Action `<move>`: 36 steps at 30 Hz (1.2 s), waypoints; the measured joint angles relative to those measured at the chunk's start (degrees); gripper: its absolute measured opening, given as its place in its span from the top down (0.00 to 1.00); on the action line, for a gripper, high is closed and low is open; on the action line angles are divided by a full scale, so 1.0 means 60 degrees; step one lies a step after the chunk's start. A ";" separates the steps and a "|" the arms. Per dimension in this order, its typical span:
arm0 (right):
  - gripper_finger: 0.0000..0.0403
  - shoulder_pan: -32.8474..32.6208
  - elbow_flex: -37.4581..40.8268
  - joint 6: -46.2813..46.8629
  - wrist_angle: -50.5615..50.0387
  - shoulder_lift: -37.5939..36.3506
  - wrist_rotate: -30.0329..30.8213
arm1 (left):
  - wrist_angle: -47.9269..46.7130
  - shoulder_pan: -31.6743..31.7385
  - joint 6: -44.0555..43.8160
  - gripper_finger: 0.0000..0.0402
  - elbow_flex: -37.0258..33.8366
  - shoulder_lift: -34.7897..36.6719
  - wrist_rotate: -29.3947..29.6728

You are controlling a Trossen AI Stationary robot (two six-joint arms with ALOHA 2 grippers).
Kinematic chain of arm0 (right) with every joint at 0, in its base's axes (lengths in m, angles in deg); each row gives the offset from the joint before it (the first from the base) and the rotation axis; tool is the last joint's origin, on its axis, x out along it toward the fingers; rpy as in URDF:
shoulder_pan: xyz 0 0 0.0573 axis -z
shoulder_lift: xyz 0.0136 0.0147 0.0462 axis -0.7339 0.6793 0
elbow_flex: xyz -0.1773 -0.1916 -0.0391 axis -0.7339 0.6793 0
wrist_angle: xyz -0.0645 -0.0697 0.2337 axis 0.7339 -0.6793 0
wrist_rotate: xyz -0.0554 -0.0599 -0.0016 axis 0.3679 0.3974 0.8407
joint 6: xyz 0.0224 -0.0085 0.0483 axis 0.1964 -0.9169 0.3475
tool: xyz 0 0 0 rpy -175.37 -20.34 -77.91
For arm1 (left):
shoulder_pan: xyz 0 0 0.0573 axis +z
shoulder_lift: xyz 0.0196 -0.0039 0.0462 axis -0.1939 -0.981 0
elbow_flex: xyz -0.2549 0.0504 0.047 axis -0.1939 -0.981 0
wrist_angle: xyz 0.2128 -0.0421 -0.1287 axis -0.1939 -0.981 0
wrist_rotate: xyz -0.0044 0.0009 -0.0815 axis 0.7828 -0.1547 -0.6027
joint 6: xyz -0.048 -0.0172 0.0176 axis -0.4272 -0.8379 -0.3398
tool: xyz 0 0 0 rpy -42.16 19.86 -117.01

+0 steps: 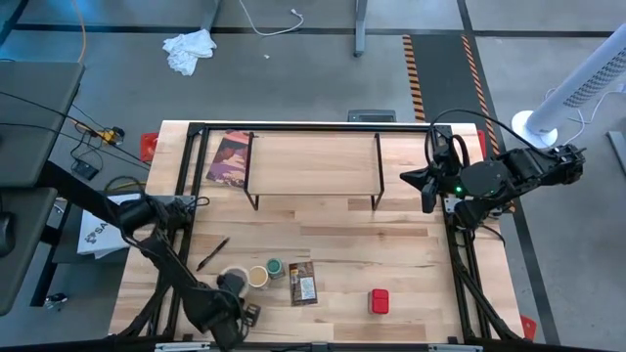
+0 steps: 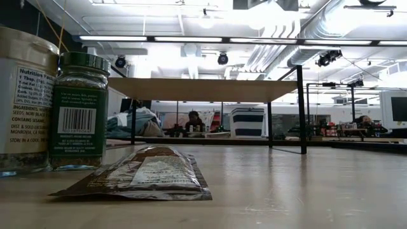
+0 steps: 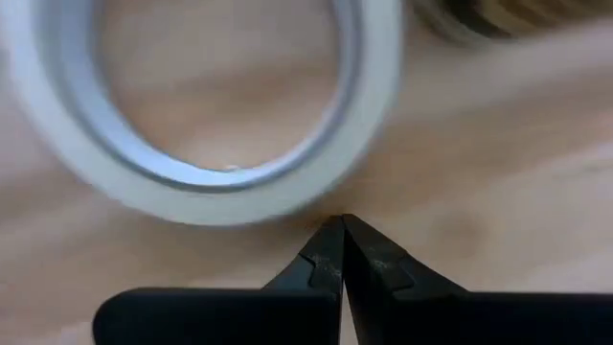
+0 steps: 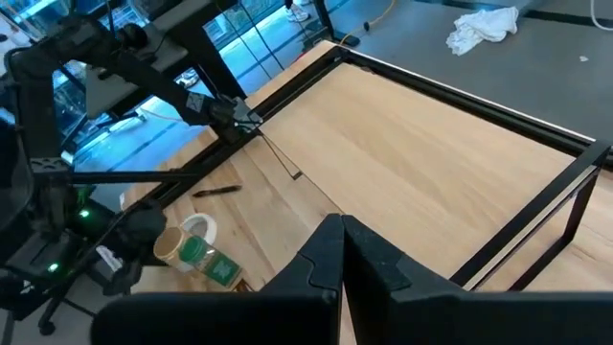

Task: Shelf spices
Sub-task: Adjust the tape and ballpen

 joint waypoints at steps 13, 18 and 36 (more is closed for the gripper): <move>1.00 0.0000 0.0000 0.0610 0.0076 0.0004 0.0505 | -0.1752 0.0912 0.0121 1.00 -0.4574 0.4170 0.0381; 1.00 0.0000 0.0000 0.0735 0.0076 0.0007 0.0745 | -0.2368 0.1411 0.0535 1.00 -0.5250 0.6261 0.1088; 1.00 0.0000 0.0000 0.0794 0.0146 0.0200 0.1007 | -0.1550 -0.0493 0.1540 1.00 -0.5420 0.7711 -0.1650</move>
